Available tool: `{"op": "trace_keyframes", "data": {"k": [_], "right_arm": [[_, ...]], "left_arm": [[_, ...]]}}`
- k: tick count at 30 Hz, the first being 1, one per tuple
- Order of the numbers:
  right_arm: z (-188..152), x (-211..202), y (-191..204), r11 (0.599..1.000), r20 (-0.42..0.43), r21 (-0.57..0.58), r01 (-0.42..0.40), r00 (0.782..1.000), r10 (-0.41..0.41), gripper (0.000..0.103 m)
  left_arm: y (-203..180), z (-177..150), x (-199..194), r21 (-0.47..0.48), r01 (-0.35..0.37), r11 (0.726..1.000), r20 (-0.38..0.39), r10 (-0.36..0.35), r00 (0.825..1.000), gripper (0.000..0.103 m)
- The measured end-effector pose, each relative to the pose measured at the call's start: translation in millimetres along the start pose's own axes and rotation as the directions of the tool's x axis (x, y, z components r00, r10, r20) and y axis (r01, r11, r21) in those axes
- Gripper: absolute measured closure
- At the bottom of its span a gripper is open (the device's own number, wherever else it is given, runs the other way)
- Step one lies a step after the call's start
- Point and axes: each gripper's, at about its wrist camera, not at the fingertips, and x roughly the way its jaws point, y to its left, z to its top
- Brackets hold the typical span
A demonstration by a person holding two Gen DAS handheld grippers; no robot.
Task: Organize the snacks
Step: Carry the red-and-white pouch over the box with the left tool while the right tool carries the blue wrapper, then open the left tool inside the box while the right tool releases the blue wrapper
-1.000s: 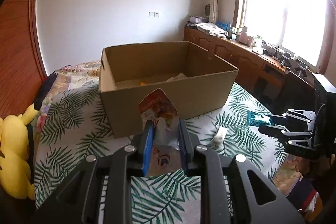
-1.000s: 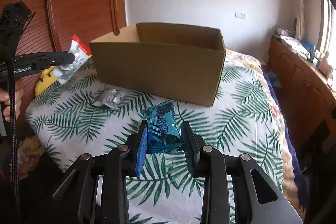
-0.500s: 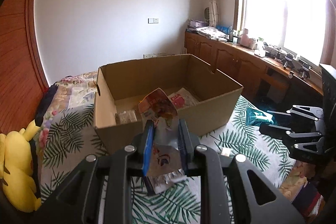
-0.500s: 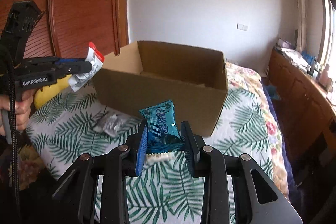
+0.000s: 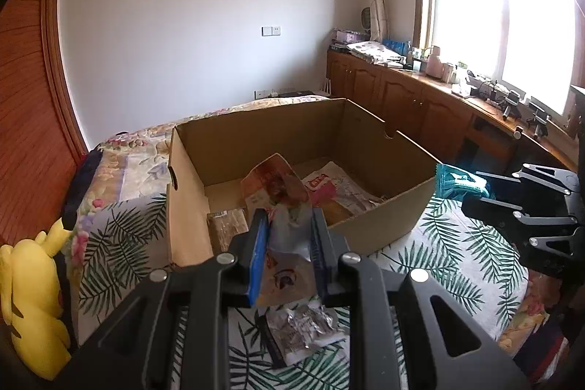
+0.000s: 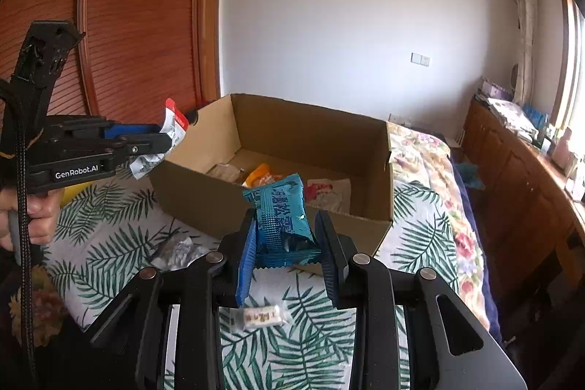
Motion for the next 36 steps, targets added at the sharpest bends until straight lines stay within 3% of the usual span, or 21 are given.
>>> {"op": "trace_keyframes", "data": {"k": [20, 36], "right_arm": [[25.2, 30.9, -6.4, 1.0, -0.024, 0.013, 0.024, 0.999, -0.024, 0.073], [42.0, 71.1, -15.1, 0.997, -0.06, 0.047, 0.057, 0.997, -0.054, 0.073]], "left_arm": [[5.6, 35.6, 22.8, -0.041, -0.004, 0.999, 0.006, 0.004, 1.0, 0.083], [18.1, 20.3, 71.0, -0.092, -0.035, 0.995, -0.082, 0.027, 0.996, 0.083]]}}
